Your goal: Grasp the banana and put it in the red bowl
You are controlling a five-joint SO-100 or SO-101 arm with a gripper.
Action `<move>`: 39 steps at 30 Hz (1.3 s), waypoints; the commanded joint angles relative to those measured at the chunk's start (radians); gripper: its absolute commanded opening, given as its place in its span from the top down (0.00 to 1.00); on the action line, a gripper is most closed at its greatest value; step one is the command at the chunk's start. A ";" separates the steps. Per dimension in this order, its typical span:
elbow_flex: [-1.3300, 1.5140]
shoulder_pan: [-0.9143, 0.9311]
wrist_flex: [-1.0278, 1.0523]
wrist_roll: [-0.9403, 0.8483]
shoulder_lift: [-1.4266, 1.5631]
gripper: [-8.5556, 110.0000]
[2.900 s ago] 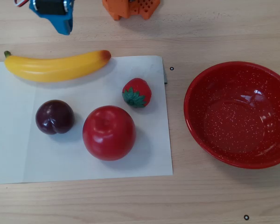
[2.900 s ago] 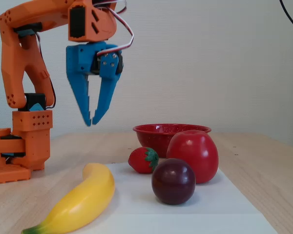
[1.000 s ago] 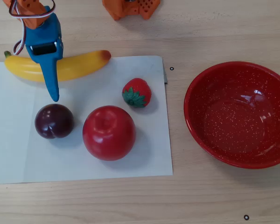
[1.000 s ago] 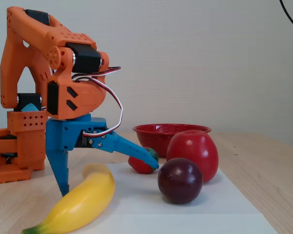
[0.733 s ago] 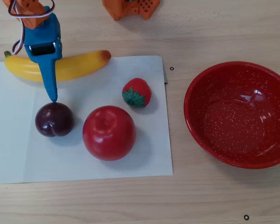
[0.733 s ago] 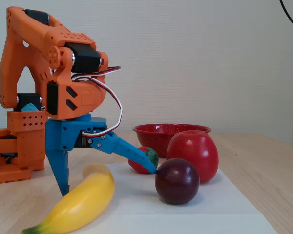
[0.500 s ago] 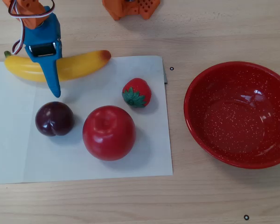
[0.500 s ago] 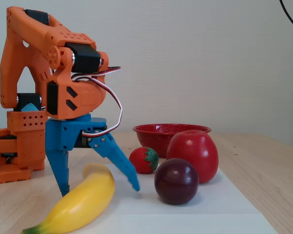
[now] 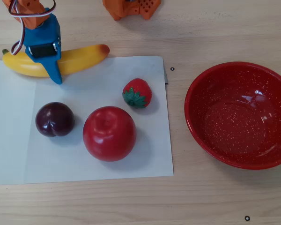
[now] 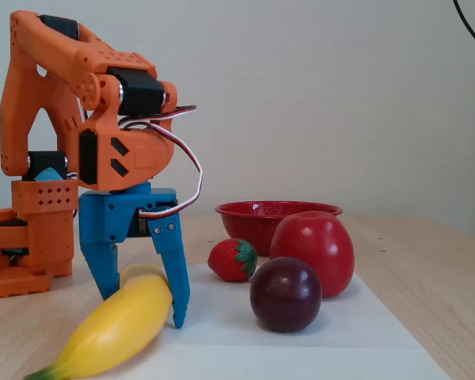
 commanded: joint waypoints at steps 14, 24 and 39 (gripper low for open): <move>-0.229 0.014 0.374 -0.067 0.199 0.92; -0.495 0.083 0.687 -0.158 0.259 0.92; -0.784 0.451 0.833 -0.440 0.291 0.92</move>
